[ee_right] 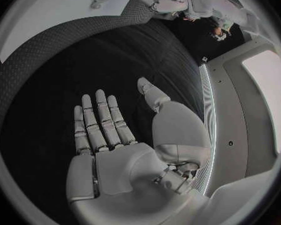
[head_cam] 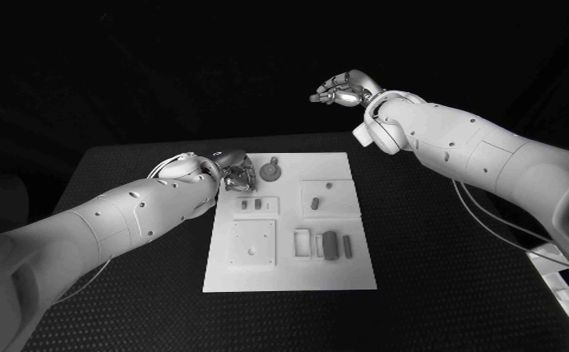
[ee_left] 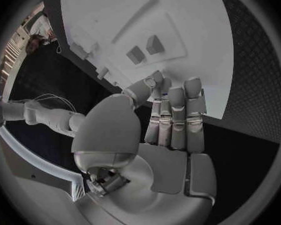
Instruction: Assemble the parts on the task board
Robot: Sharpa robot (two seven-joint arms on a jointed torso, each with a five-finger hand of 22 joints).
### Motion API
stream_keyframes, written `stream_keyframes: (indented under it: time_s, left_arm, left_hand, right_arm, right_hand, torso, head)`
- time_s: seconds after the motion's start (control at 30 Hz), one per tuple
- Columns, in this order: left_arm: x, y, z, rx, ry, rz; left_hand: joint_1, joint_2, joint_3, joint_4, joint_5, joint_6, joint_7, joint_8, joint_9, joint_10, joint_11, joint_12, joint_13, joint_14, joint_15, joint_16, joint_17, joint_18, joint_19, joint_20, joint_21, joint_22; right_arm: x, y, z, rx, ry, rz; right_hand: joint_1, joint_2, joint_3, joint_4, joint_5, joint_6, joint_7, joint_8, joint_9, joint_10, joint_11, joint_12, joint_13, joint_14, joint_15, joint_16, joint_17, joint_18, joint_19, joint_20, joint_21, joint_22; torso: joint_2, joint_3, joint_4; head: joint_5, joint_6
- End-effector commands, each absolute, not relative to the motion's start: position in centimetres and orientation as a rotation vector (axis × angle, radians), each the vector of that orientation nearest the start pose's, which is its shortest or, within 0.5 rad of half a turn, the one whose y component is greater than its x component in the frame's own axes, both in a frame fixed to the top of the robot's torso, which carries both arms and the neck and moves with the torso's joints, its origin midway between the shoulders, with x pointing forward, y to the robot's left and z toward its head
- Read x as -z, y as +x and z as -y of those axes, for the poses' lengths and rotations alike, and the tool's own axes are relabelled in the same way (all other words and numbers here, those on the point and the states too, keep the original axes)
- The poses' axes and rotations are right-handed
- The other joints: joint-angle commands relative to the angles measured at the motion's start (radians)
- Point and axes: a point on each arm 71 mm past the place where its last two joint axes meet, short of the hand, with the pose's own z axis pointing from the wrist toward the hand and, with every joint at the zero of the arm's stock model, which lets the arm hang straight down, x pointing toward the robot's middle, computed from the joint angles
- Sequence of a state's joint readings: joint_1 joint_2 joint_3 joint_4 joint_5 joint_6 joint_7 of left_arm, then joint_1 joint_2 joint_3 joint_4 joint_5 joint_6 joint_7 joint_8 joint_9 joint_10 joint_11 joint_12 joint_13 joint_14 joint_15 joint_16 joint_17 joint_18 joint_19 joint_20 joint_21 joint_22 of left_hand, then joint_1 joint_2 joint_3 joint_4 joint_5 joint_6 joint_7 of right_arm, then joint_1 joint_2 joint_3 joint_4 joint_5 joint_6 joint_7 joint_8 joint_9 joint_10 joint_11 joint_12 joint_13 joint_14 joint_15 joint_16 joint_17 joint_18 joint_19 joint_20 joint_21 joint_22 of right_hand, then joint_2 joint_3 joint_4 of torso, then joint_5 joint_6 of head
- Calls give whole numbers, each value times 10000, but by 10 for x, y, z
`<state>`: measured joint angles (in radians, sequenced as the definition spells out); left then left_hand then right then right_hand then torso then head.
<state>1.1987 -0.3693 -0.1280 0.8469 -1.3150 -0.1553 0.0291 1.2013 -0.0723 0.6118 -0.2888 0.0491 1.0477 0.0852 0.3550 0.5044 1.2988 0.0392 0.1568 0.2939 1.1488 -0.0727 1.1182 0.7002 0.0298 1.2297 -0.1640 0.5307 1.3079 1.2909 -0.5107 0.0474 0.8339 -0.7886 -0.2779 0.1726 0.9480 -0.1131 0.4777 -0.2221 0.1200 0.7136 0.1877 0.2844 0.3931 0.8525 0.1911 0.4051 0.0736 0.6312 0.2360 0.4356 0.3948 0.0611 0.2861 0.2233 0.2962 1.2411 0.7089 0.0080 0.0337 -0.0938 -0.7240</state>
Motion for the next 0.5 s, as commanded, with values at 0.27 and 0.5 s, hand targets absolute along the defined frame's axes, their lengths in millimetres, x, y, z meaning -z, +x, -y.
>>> stream_keyframes:
  time_s: [0.27,0.5]
  left_arm:
    - [254,570,-139,5964,1448,-19072]
    - [261,568,-138,5866,1452,-19361]
  left_hand:
    - [37,115,32,-5,36,148,140,52,13,104,-7,-68,13,44,12,43,15,641,8,-34,39,146]
    - [37,119,34,-7,36,145,141,46,14,104,-7,-80,15,43,11,43,17,641,7,-35,38,150]
  right_arm:
    - [139,612,239,-8939,4812,-14801]
    - [139,613,238,-8951,4807,-14804]
  right_hand:
    - [-8,81,-8,-57,-20,-65,476,48,-15,-36,41,5,-14,57,8,-54,15,208,67,-31,-52,1]
    - [-9,82,-9,-57,-20,-65,475,50,-18,-36,41,6,-16,58,8,-57,16,208,71,-30,-59,4]
  torso:
    - [-2,-1,7]
    - [0,-3,1]
  head:
    - [-10,-17]
    - [-17,-36]
